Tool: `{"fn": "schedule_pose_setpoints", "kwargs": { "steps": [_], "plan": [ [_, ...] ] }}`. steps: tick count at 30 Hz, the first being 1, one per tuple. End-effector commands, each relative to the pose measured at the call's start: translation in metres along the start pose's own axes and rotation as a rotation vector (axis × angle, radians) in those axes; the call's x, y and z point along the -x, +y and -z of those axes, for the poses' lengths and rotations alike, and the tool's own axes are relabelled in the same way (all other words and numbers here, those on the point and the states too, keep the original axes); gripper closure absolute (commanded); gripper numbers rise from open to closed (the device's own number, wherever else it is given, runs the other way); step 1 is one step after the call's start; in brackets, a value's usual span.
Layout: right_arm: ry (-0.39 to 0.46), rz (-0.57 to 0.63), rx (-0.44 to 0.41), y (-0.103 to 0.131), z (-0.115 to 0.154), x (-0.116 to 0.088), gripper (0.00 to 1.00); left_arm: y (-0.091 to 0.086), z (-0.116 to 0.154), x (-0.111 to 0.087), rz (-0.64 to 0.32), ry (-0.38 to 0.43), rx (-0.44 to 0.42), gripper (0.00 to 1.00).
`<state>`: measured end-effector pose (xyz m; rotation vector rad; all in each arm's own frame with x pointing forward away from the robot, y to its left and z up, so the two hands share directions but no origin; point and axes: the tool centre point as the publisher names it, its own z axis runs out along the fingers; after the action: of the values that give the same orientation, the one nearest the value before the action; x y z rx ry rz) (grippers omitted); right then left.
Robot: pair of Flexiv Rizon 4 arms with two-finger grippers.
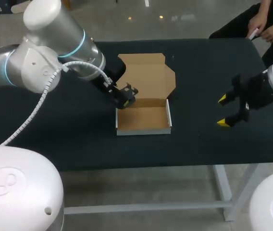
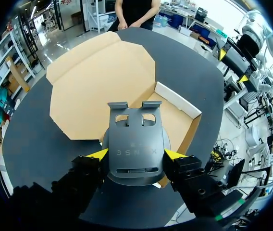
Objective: Assemble the packaging by folding the flat box into shape, placing the metal phone stand inside, and closing the box properly
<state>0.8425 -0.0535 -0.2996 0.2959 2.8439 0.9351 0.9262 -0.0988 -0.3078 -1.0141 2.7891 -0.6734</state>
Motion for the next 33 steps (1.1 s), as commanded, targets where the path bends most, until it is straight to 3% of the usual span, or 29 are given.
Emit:
{"fn": "schedule_pose_setpoints", "kwargs": {
  "steps": [1,17,27,33],
  "plan": [
    [0.000,0.002,0.005,-0.001,0.000,0.000,0.00,-0.011,-0.015,-0.007,-0.007,-0.009,0.007,1.00],
    [0.000,0.002,0.005,-0.001,0.000,0.000,0.00,-0.031,-0.061,-0.036,-0.128,0.047,0.010,1.00],
    [0.000,0.002,0.005,-0.001,0.000,0.000,0.00,-0.028,-0.082,-0.045,-0.240,0.082,-0.022,1.00],
    [0.000,0.002,0.005,-0.001,0.000,0.000,0.00,-0.026,-0.091,-0.045,-0.257,0.079,-0.013,1.00]
  ]
}}
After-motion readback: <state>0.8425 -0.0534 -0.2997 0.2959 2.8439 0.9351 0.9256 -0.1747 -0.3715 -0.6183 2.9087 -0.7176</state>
